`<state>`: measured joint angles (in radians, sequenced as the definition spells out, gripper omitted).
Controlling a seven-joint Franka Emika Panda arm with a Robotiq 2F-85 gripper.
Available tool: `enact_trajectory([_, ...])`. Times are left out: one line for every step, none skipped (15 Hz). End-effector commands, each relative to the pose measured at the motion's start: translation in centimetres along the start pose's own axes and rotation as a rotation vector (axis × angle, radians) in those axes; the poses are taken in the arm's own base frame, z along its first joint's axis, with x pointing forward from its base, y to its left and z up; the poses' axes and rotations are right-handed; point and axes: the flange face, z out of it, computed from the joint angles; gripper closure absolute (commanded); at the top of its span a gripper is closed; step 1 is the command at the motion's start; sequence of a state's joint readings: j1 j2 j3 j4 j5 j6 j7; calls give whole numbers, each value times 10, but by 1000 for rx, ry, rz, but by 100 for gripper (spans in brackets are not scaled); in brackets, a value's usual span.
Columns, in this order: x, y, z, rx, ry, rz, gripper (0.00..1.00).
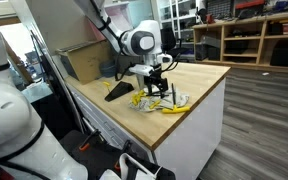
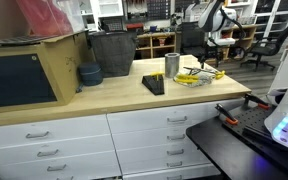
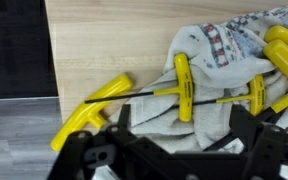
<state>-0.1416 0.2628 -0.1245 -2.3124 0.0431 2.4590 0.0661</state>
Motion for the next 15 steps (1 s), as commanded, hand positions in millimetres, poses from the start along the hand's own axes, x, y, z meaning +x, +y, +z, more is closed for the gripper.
enact_trajectory([16,-23,7,-23,20,-54,0])
enact_trajectory([19,-27,10,-28,16,-65,0])
enact_trajectory([21,-29,13,-36,11,-70,0])
enact_trajectory([25,-31,17,-42,8,-80,0])
enact_trajectory([27,-30,21,-54,-3,-76,0])
enact_trajectory([30,-28,23,-63,-6,-79,0])
enact_trajectory([33,-25,27,-65,-13,-83,0])
enact_trajectory([35,-23,31,-66,-20,-79,0])
enact_trajectory([36,-21,34,-68,-23,-75,0])
enact_trajectory([37,-20,37,-66,-28,-72,0])
enact_trajectory([38,-19,40,-64,-34,-70,0])
enact_trajectory([37,-19,44,-63,-42,-68,0])
enact_trajectory([37,-19,47,-60,-50,-68,0])
enact_trajectory([36,-19,49,-54,-56,-66,3])
enact_trajectory([34,-19,52,-54,-64,-63,26])
